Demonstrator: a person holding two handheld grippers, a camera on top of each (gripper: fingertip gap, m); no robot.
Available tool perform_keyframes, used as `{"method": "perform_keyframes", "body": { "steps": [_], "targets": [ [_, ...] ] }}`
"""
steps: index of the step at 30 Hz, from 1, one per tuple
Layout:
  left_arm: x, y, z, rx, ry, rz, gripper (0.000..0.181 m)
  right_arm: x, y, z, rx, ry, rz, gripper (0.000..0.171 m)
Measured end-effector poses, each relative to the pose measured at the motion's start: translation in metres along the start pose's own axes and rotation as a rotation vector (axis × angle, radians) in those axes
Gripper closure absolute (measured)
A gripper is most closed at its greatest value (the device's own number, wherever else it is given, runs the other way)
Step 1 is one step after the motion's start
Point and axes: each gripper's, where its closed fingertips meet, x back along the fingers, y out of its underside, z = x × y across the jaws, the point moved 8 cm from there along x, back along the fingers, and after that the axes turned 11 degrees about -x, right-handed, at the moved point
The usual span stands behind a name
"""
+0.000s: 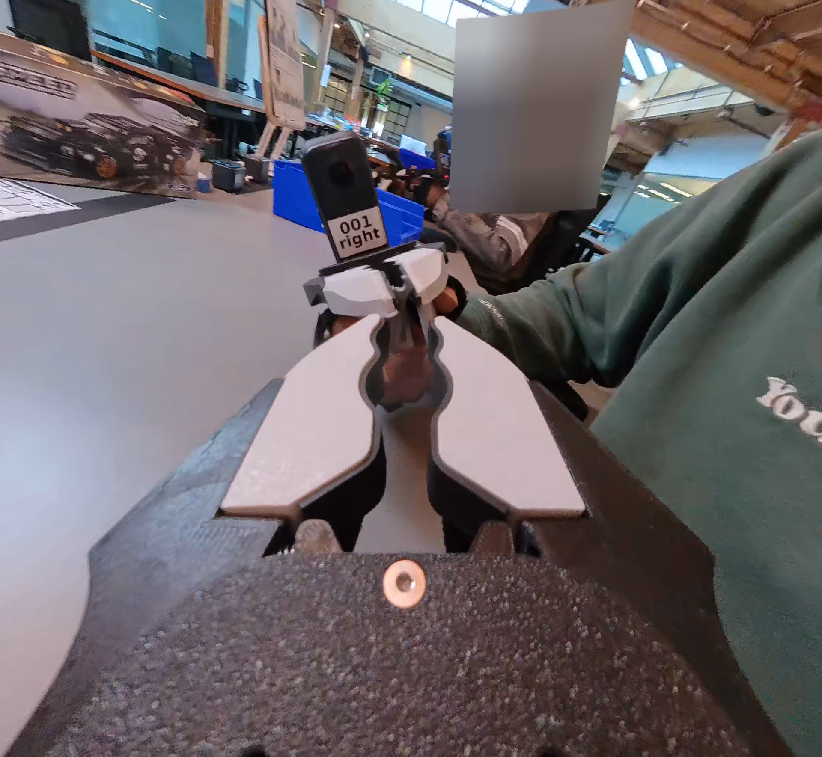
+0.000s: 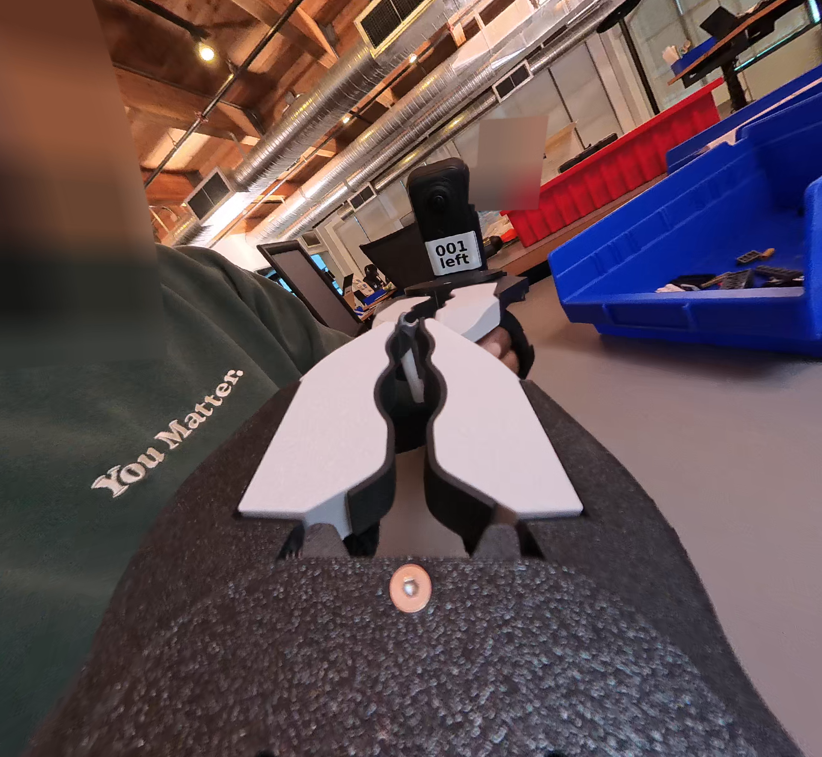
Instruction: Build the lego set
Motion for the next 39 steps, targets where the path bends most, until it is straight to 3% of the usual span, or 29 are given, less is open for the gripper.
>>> {"method": "perform_keyframes", "body": {
  "steps": [3,4,5,9,12,15,17,19,22,24,27,28,30,33,37,39],
  "targets": [
    [-0.002,0.002,-0.001,-0.001,-0.008,-0.026,0.166,-0.002,0.001,0.001,0.005,0.005,0.002,0.164],
    [-0.002,0.001,0.0,-0.018,-0.005,-0.034,0.177,-0.003,0.001,0.001,0.006,-0.002,0.0,0.164],
    [-0.001,0.001,0.001,-0.033,-0.015,-0.048,0.178,-0.004,0.002,0.001,0.008,0.003,-0.004,0.164],
    [0.01,-0.006,-0.007,-0.105,-0.119,-0.104,0.178,0.001,-0.004,0.003,0.068,0.116,0.026,0.164],
    [0.044,-0.023,-0.032,-0.25,-0.468,-0.171,0.178,0.01,-0.009,0.005,0.139,0.235,-0.019,0.155],
    [0.093,-0.029,-0.066,-0.356,-1.02,-0.437,0.178,0.006,0.005,0.009,0.309,0.39,-0.242,0.151],
    [0.111,-0.02,-0.079,-0.305,-1.166,-0.613,0.17,-0.004,0.021,0.014,0.423,0.475,-0.412,0.146],
    [0.112,-0.007,-0.084,-0.2,-1.13,-0.704,0.137,-0.015,0.038,0.018,0.504,0.523,-0.553,0.139],
    [0.106,0.001,-0.085,-0.202,-1.065,-0.752,0.123,-0.028,0.057,0.024,0.606,0.595,-0.72,0.134],
    [0.097,-0.002,-0.079,-0.29,-0.98,-0.743,0.128,-0.036,0.065,0.029,0.65,0.637,-0.802,0.133],
    [0.075,-0.003,-0.057,-0.345,-0.667,-0.645,0.152,-0.045,0.073,0.038,0.671,0.715,-0.938,0.136],
    [0.068,-0.001,-0.048,-0.317,-0.538,-0.614,0.154,-0.049,0.073,0.037,0.678,0.725,-0.926,0.152],
    [0.058,0.003,-0.031,-0.279,-0.31,-0.579,0.154,-0.05,0.071,0.033,0.723,0.726,-0.918,0.155],
    [0.054,0.004,-0.014,-0.293,-0.118,-0.515,0.153,-0.044,0.053,0.024,0.794,0.739,-0.767,0.155],
    [0.046,0.001,-0.006,-0.322,-0.078,-0.47,0.153,-0.036,0.032,0.004,0.846,0.704,-0.605,0.156],
    [0.042,0.003,-0.003,-0.356,-0.088,-0.487,0.165,-0.034,0.029,-0.004,0.829,0.672,-0.55,0.155]
  ]
}}
